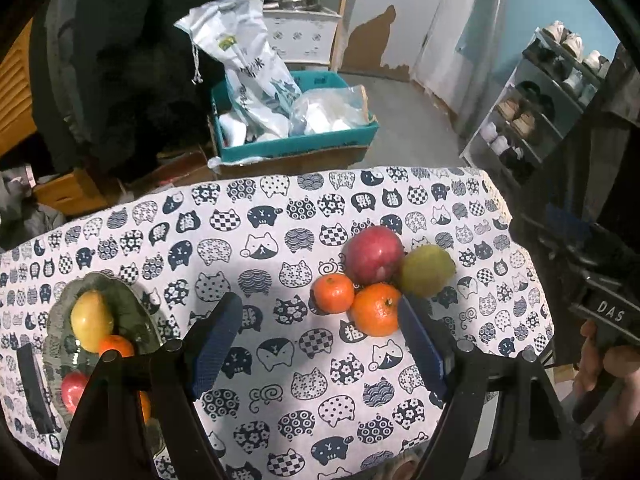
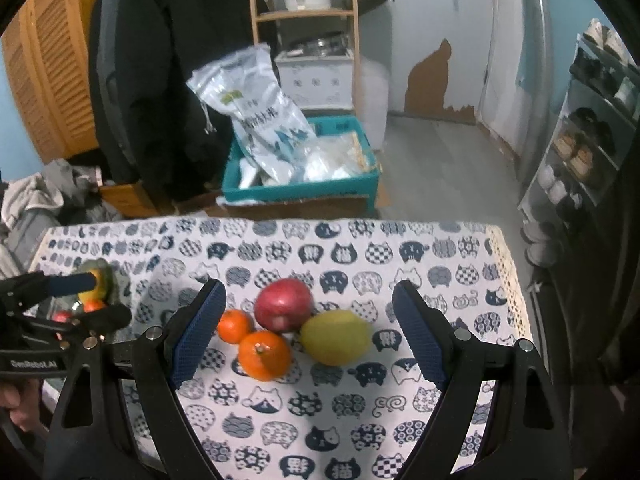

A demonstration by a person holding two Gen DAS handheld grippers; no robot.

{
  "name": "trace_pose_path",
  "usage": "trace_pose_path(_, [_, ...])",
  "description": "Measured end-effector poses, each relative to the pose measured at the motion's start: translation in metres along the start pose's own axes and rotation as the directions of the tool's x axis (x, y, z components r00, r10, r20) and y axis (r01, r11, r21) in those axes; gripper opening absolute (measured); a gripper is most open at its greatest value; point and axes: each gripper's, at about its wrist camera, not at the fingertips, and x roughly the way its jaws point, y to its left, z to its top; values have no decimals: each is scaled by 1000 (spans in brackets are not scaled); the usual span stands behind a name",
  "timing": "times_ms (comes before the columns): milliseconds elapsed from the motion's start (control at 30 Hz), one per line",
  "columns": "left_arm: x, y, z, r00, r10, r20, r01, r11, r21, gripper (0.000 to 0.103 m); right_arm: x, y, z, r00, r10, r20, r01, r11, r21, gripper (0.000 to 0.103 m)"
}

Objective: Organize fruits
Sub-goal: 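Move both tools back over the remaining fruit cluster, then grasp a tangerine with the left tool while the right tool grasps a green pear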

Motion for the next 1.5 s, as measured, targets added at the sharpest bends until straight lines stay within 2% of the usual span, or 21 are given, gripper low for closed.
trace_pose_path(433, [53, 0, 6, 997, -15, -81, 13, 1000, -16, 81, 67, -16, -14, 987, 1, -158, 0, 1000, 7, 84])
trace_pose_path(600, [81, 5, 6, 992, -8, -128, 4, 1000, -31, 81, 102, -24, -23, 972, 1, -234, 5, 1000, 26, 84])
trace_pose_path(867, [113, 21, 4, 981, -37, -190, 18, 995, -100, 81, 144, -26, -43, 941, -6, -339, 6, 1000, -1, 84])
trace_pose_path(1000, [123, 24, 4, 976, -54, -210, 29, 992, -122, 81, 160, -23, -50, 929, -15, -369, 3, 999, -33, 84])
trace_pose_path(1267, [141, 16, 3, 968, -73, -241, 50, 994, -101, 81, 189, -19, -60, 913, -5, -409, -14, 999, -42, 85])
trace_pose_path(1500, [158, 11, 0, 960, -74, -270, 51, 995, -90, 81, 197, -26, -61, 916, 51, -397, -35, 998, 45, 84])
